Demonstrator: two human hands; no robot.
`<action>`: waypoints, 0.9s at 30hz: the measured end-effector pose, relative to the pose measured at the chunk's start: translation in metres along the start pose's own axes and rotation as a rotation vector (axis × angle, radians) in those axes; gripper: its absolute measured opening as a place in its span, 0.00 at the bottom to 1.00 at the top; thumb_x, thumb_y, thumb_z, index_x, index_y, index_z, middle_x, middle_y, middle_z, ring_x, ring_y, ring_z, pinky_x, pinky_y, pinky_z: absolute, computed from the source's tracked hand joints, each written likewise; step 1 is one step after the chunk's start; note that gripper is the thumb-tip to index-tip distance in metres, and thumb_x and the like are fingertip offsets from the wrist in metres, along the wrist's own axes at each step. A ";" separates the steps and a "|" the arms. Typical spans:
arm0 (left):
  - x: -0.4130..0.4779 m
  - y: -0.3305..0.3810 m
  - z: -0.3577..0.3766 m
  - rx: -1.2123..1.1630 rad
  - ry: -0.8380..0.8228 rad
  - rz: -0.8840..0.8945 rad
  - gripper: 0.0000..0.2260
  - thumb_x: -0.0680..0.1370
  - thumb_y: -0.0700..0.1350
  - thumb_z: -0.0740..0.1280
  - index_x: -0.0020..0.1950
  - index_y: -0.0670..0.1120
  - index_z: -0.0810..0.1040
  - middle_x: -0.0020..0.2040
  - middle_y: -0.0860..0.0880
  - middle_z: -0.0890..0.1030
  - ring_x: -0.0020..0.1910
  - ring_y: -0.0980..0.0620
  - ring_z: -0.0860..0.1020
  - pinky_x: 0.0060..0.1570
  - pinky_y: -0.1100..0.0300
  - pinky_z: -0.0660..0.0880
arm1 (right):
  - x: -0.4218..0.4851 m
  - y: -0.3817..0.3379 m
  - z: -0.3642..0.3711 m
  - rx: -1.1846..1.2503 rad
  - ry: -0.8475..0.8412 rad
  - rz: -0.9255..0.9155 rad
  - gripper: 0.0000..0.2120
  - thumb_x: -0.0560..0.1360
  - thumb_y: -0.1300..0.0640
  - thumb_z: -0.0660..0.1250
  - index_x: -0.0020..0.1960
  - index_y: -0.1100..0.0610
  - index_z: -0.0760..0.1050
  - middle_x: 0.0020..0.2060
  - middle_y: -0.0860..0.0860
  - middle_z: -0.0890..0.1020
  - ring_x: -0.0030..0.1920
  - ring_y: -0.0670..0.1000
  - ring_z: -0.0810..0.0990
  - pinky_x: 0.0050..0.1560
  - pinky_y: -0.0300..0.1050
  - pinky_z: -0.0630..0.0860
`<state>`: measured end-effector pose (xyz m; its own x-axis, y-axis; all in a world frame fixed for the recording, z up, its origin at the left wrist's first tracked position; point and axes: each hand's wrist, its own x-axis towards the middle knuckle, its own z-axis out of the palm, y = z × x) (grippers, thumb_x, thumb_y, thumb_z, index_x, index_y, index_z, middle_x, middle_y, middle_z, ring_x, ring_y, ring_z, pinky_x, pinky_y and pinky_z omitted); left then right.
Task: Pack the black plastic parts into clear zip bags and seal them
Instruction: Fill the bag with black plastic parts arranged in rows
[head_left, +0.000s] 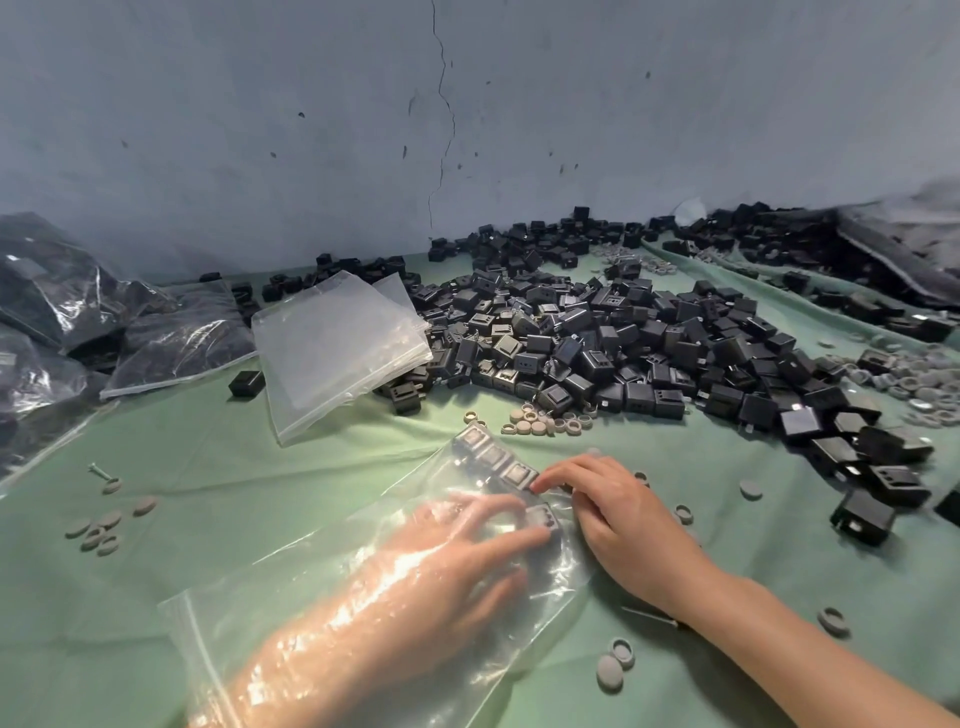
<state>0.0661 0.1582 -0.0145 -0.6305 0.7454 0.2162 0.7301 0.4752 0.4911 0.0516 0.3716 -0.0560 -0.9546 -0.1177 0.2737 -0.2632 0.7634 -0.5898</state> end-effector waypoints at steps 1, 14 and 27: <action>-0.001 -0.004 0.000 0.091 0.020 -0.016 0.20 0.80 0.63 0.47 0.70 0.68 0.68 0.71 0.66 0.62 0.67 0.71 0.60 0.67 0.73 0.58 | 0.000 0.000 0.000 0.008 0.005 -0.005 0.18 0.80 0.66 0.57 0.58 0.49 0.79 0.55 0.40 0.78 0.60 0.42 0.73 0.63 0.39 0.68; 0.004 -0.006 0.004 -0.003 0.053 0.030 0.10 0.83 0.46 0.61 0.63 0.52 0.76 0.64 0.60 0.70 0.62 0.63 0.70 0.63 0.69 0.65 | -0.006 -0.001 -0.006 -0.090 0.042 -0.001 0.08 0.78 0.57 0.59 0.47 0.44 0.66 0.43 0.37 0.71 0.48 0.40 0.71 0.47 0.38 0.66; 0.014 -0.008 0.001 0.327 0.042 0.146 0.17 0.85 0.53 0.51 0.63 0.51 0.76 0.65 0.54 0.78 0.64 0.52 0.76 0.60 0.51 0.76 | -0.003 0.001 -0.012 -0.066 0.019 0.031 0.11 0.79 0.60 0.58 0.44 0.45 0.66 0.43 0.40 0.72 0.46 0.41 0.72 0.45 0.33 0.66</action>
<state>0.0515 0.1656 -0.0160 -0.5186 0.8000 0.3018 0.8547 0.4945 0.1578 0.0553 0.3803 -0.0486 -0.9592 -0.0817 0.2706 -0.2230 0.8069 -0.5469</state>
